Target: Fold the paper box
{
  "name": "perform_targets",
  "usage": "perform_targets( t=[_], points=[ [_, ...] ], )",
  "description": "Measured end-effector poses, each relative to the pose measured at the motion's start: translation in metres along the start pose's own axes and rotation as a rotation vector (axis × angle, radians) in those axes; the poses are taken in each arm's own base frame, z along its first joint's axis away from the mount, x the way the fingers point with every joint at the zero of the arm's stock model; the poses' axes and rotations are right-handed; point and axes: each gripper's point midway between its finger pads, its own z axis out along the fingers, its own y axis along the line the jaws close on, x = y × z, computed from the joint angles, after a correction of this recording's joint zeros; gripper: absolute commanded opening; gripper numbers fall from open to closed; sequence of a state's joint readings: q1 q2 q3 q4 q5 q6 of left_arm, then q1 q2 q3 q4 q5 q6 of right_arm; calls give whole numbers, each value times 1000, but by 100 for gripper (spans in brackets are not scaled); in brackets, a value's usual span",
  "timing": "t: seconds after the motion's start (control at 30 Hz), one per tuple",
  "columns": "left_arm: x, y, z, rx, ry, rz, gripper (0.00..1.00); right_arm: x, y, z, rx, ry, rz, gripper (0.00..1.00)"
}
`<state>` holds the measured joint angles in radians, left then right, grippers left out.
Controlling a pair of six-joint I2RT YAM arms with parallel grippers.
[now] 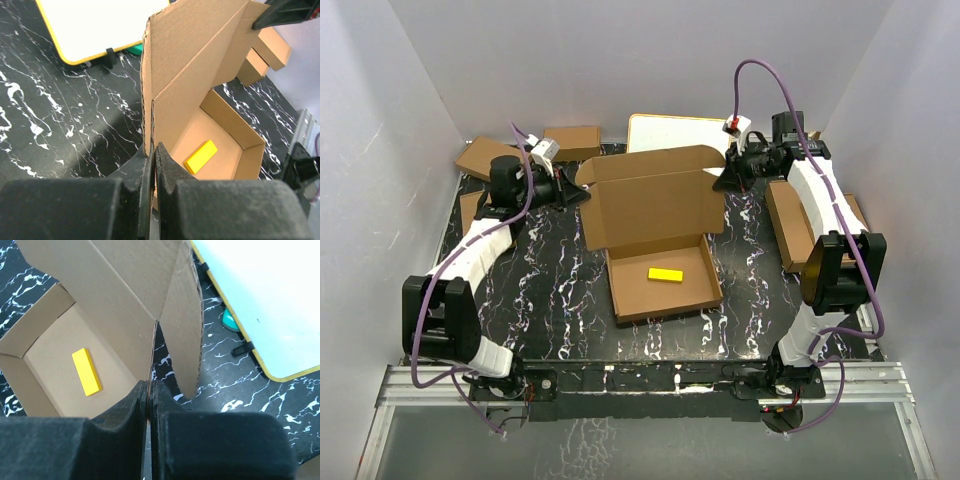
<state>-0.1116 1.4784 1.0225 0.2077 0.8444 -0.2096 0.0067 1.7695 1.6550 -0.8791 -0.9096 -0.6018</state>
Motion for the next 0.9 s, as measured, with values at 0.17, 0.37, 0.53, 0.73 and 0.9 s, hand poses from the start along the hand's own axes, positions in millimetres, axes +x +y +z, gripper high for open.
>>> perform_targets(
  t=[0.17, 0.37, 0.53, 0.73, 0.9],
  points=[
    [-10, 5, 9, -102, -41, 23, 0, -11, -13, 2, 70, -25, -14, 8],
    [-15, 3, 24, -209, -67, 30, 0, -6, -17, 0, 183, -47, -7, 8],
    [-17, 3, 29, -320, -94, 27, 0, -7, -14, 1, 274, -78, -12, 8],
    [-18, 5, 31, -418, -117, 8, 0, -8, -12, 3, 349, -126, 4, 8],
    [-18, 5, 33, -473, -124, -1, 0, -10, -12, 5, 390, -165, 39, 8]
  ],
)
